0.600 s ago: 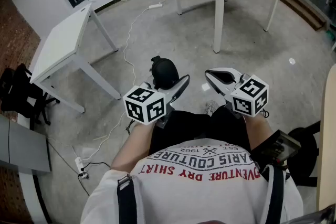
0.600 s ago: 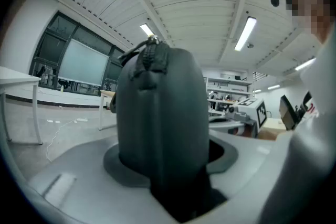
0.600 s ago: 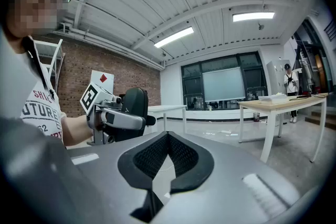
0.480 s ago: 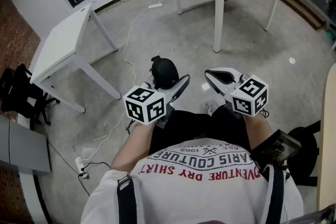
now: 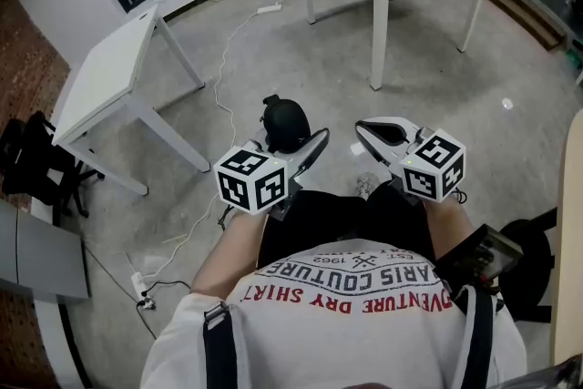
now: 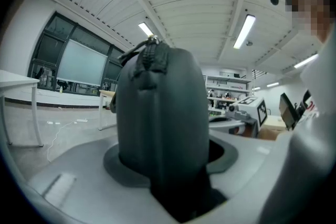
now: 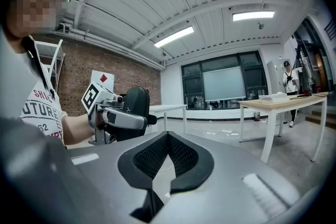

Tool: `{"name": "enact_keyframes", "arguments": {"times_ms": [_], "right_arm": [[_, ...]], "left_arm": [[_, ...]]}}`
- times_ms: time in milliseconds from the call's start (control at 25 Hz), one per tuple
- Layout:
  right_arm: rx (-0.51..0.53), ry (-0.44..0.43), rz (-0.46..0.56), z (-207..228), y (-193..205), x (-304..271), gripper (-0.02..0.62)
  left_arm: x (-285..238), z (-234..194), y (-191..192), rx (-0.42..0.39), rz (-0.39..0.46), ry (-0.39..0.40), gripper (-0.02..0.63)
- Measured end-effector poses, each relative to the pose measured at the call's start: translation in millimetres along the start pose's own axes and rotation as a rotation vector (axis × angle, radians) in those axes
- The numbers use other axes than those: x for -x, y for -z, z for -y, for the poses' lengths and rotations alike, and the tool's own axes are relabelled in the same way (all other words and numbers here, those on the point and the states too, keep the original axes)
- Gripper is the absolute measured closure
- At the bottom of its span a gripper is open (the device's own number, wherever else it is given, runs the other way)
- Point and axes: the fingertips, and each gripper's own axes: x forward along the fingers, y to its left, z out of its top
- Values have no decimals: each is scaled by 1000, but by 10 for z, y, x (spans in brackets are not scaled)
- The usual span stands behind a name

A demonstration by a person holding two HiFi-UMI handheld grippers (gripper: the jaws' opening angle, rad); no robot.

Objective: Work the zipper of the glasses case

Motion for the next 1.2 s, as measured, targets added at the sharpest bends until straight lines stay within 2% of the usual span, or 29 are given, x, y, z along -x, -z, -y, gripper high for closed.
{"name": "enact_keyframes", "arguments": {"times_ms": [240,320,400,640,840,920,1200], "right_arm": [[-2,2,4,5,9,17,595],[-6,0,6,6,10,19,595],[-10,0,9,10,11,28,595],[-7,3,17,33,-12,51,595],[-12,-4,36,20,-28,77,595],[-13,-11,45,11,-52,77,595],[6,-52,72,-75,-117,77,595]], "left_arm": [[-33,85,13,-46,-55,74,356],[-25,115,-20,-93,-87,104,356],[-23,157,-35,-178,-144,135,356],[-1,190,66,-489,-379,198,356],[107,121,421,-699,-652,291,356],[163,79,523,-754,-749,322,356],[355,38,757,-848,-1003,430,356]]}}
